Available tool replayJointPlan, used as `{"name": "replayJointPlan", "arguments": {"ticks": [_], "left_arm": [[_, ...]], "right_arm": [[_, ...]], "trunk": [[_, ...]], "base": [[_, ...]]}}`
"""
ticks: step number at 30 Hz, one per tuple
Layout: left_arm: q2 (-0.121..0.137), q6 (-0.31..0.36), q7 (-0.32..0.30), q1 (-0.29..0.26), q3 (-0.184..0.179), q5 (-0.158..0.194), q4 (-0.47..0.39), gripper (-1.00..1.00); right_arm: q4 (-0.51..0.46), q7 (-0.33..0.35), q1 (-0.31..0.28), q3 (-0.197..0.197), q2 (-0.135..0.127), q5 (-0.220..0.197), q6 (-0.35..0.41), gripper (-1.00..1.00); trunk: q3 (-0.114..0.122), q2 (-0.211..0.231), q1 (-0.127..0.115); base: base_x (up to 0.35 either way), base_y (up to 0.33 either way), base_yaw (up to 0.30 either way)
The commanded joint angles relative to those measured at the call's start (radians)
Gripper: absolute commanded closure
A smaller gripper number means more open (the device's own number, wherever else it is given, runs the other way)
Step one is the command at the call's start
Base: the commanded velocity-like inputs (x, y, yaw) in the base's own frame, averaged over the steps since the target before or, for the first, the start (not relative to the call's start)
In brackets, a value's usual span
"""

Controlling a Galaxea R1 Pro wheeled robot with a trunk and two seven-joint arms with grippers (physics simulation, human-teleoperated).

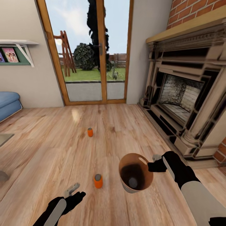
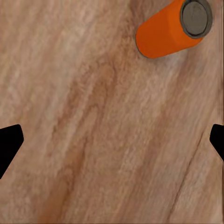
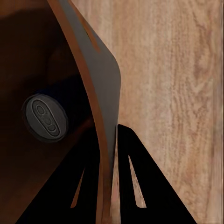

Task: Put the three can of soda from the living room inside the tash can in the kitchen.

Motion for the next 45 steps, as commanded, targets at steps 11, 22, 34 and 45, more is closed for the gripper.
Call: {"name": "replayJointPlan", "arguments": {"ticks": [11, 22, 34, 45], "left_arm": [[-0.153, 0.106, 0.192, -0.181, 0.000, -0.256, 0.092, -1.00], [-0.160, 0.108, 0.211, -0.188, -0.001, -0.284, 0.111, -1.00], [-0.120, 0.166, 0.204, -0.194, 0.013, -0.276, 0.201, -1.00], [-0.083, 0.215, 0.210, -0.224, 0.014, -0.279, 0.248, -1.00]], "right_arm": [[-0.052, 0.007, 0.003, 0.004, 0.000, -0.031, 0.005, 1.00], [-0.055, 0.007, 0.003, 0.005, -0.001, -0.032, 0.005, 1.00], [-0.160, 0.008, 0.040, 0.002, -0.011, -0.037, 0.005, 1.00], [-0.326, 0.009, 0.107, 0.000, -0.019, -0.042, 0.005, 1.00]], "trunk": [[0.000, 0.000, 0.000], [0.000, 0.000, 0.000], [0.000, 0.000, 0.000], [-0.019, -0.001, 0.002]], "base": [[0.326, -0.170, 0.000], [0.313, -0.193, 0.000], [0.185, -0.108, 0.000], [0.004, -0.002, 0.000]]}}
